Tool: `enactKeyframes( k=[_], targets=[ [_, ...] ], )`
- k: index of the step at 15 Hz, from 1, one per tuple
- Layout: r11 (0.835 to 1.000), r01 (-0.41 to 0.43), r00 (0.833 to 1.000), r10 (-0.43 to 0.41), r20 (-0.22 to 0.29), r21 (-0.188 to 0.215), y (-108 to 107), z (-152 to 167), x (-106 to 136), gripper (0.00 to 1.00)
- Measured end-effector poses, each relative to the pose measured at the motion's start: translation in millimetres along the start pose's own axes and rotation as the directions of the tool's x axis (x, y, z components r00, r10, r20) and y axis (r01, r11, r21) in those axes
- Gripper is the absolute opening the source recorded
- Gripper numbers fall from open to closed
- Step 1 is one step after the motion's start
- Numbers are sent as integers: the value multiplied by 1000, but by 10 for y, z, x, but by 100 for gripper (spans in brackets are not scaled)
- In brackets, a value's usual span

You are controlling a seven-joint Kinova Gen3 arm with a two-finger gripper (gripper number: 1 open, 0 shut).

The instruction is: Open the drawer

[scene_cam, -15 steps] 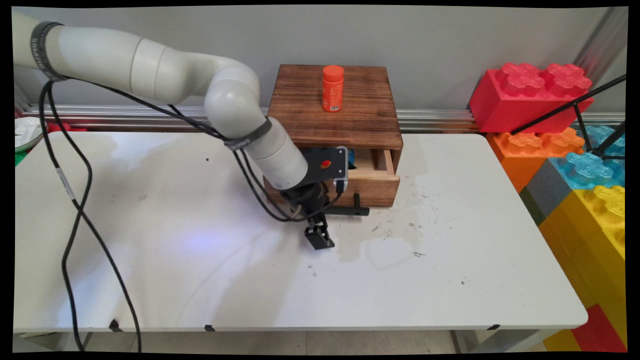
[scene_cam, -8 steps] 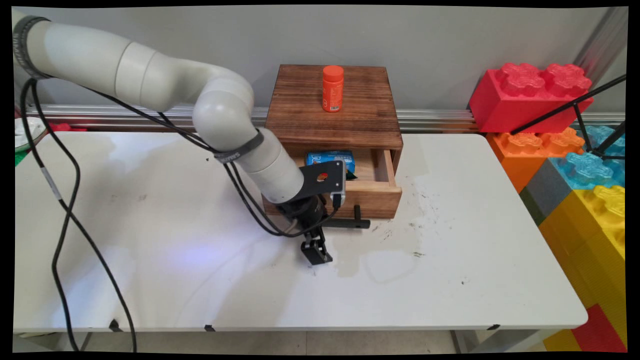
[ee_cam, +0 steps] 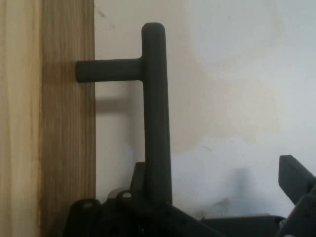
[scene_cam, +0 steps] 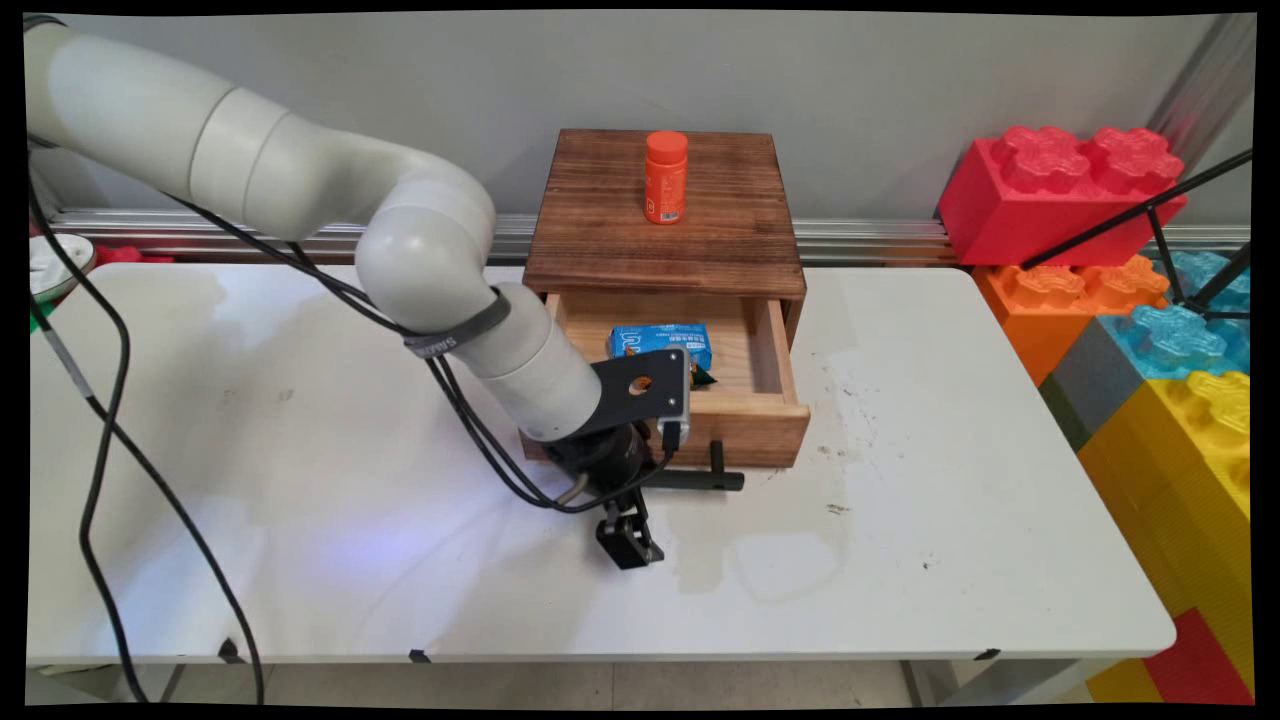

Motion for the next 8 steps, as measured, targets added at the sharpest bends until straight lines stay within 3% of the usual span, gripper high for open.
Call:
enactKeyframes(
  k=[8],
  targets=[
    [1000, 22, 1000, -22, -5, -15, 326, 30, 84, 100]
  ],
)
